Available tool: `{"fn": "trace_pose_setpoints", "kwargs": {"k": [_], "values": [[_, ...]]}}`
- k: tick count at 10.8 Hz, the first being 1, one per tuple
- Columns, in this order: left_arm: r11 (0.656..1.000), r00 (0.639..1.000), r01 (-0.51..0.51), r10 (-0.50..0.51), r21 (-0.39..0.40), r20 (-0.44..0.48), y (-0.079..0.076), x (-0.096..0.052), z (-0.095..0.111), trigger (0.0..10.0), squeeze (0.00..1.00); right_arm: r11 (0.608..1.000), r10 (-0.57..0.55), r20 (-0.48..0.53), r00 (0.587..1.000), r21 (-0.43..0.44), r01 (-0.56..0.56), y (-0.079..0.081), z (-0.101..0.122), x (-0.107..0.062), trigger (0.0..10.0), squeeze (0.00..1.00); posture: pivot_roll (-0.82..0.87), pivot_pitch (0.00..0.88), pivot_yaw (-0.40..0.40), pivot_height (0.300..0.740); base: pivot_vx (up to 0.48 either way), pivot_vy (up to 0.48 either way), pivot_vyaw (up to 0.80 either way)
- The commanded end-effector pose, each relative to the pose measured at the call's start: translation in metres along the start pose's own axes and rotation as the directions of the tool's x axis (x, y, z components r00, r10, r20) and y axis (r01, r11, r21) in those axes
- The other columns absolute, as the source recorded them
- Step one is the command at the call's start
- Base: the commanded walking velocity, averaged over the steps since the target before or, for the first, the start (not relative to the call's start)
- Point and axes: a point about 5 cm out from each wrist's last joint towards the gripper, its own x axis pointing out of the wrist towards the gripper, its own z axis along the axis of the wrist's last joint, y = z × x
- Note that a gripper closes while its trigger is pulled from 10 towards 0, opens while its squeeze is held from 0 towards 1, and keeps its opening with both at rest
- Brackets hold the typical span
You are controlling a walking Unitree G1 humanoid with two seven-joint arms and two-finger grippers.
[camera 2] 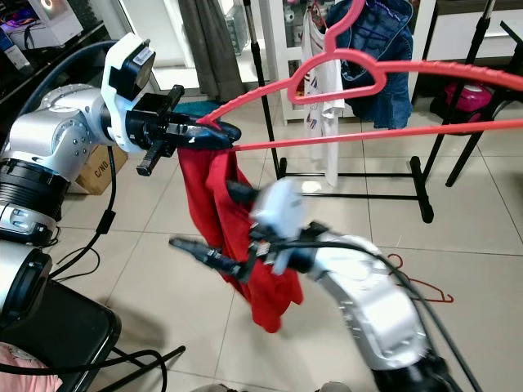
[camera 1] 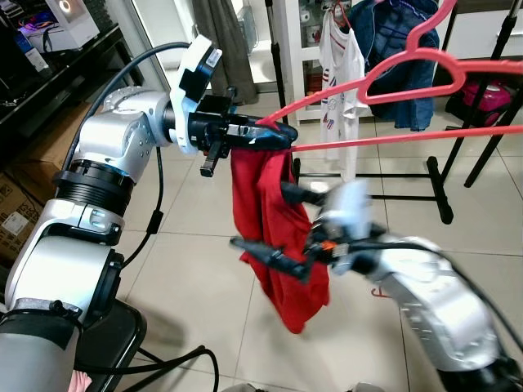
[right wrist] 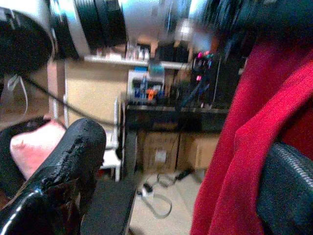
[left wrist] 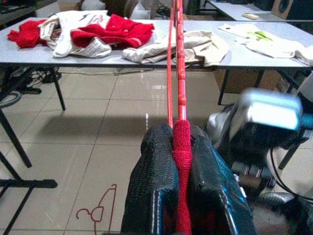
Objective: Hang hanger
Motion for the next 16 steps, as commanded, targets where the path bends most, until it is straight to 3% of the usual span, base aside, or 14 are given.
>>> {"fn": "trace_pose_setpoints", "kwargs": {"k": [1,4,6,7,8,11,12,13,14,15,16], "values": [[0.999,1.000,-0.004,0.003,0.049,0.026,-0.002,-0.005,0.014,0.0,0.00,0.999,0.038,-0.016,0.999,-0.019,-0.038,0.003,-0.003,0.007,10.0,0.00,-0.09,0.059,0.236,0.740,0.000,0.000,0.00],[0.996,0.999,-0.035,0.032,0.076,0.034,-0.002,-0.016,0.022,0.0,0.00,0.997,0.072,-0.104,0.992,-0.003,-0.072,-0.002,-0.026,0.010,10.0,0.00,-0.09,0.050,0.232,0.740,0.000,0.000,0.00],[0.993,0.997,-0.074,0.071,0.089,0.033,0.000,-0.024,0.025,0.0,0.00,0.991,0.134,-0.223,0.965,0.030,-0.131,0.005,-0.051,-0.004,10.0,0.00,-0.09,0.046,0.234,0.740,0.000,0.000,0.00],[0.990,0.995,-0.098,0.095,0.099,0.033,0.001,-0.030,0.027,0.0,0.00,0.988,0.151,-0.294,0.944,0.077,-0.134,0.008,-0.071,-0.019,10.0,0.00,-0.09,0.042,0.234,0.740,0.000,0.000,0.00],[0.988,0.994,-0.111,0.109,0.104,0.031,0.002,-0.032,0.028,0.0,0.00,0.987,0.150,-0.339,0.929,0.099,-0.124,0.008,-0.081,-0.030,8.5,0.00,-0.09,0.038,0.236,0.740,0.000,0.000,0.00],[0.982,0.988,-0.153,0.152,0.113,0.016,0.004,-0.042,0.027,0.0,0.00,0.985,0.135,-0.460,0.878,0.156,-0.069,0.004,-0.108,-0.063,2.0,0.00,-0.10,0.033,0.247,0.740,0.000,0.000,0.00],[0.980,0.987,-0.162,0.162,0.113,0.006,0.005,-0.044,0.026,0.0,0.00,0.985,0.123,-0.482,0.867,0.163,-0.048,0.003,-0.114,-0.071,1.7,0.00,-0.10,0.031,0.245,0.740,0.000,0.000,0.00],[0.978,0.984,-0.175,0.179,0.114,-0.023,0.004,-0.048,0.021,0.0,0.00,0.988,0.078,-0.497,0.864,0.158,0.001,-0.001,-0.117,-0.082,2.6,0.00,-0.10,0.029,0.245,0.740,0.000,0.000,0.00],[0.976,0.979,-0.185,0.193,0.113,-0.065,0.003,-0.052,0.014,0.0,0.00,0.988,0.029,-0.504,0.863,0.143,0.051,-0.009,-0.115,-0.092,0.9,0.00,-0.10,0.027,0.245,0.740,0.000,0.000,0.00],[0.975,0.973,-0.192,0.205,0.115,-0.109,0.001,-0.056,0.004,0.0,0.00,0.985,-0.006,-0.511,0.859,0.146,0.093,-0.015,-0.112,-0.104,0.0,0.00,-0.11,0.023,0.242,0.740,0.000,0.000,0.00],[0.972,0.968,-0.204,0.218,0.114,-0.124,-0.001,-0.060,-0.003,0.0,0.00,0.983,-0.035,-0.519,0.854,0.136,0.123,-0.020,-0.108,-0.117,0.0,0.00,-0.12,0.014,0.233,0.740,0.000,0.000,0.00]]}}
